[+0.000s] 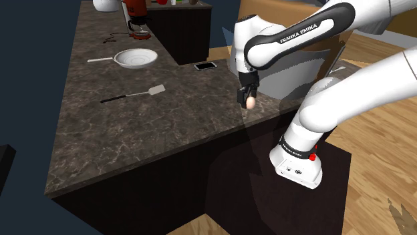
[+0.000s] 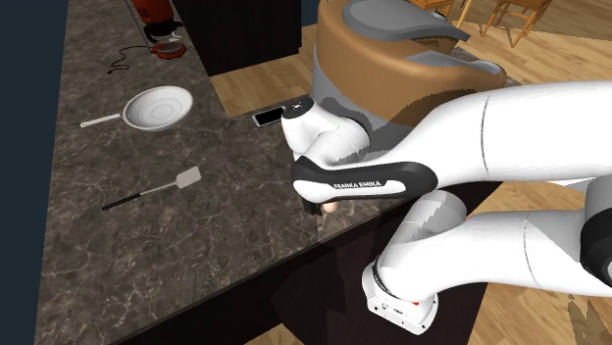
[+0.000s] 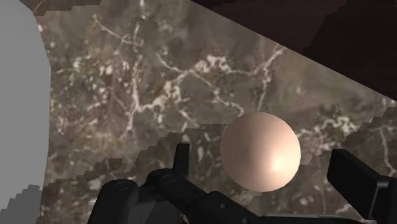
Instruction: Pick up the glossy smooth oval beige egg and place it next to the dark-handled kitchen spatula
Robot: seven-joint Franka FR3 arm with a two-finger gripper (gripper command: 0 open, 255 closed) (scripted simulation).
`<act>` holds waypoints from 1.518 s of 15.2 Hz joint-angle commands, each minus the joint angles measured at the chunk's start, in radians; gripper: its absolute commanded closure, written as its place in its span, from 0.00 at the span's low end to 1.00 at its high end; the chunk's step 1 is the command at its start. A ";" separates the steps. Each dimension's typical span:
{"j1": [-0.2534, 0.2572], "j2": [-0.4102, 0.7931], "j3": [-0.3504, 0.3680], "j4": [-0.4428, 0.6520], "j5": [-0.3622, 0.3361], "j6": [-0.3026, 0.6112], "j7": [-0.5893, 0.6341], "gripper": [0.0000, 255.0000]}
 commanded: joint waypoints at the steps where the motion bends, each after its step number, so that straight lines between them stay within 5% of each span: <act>1: -0.003 0.010 -0.003 -0.014 -0.004 0.025 0.000 0.00; 8: -0.003 0.010 -0.002 -0.014 -0.004 0.024 0.000 0.00; 9: -0.003 0.010 -0.002 -0.014 -0.004 0.024 0.000 1.00; 18: -0.003 0.010 -0.002 -0.014 -0.004 0.025 0.000 1.00; 23: 0.000 -0.040 0.000 0.029 0.003 -0.067 -0.009 1.00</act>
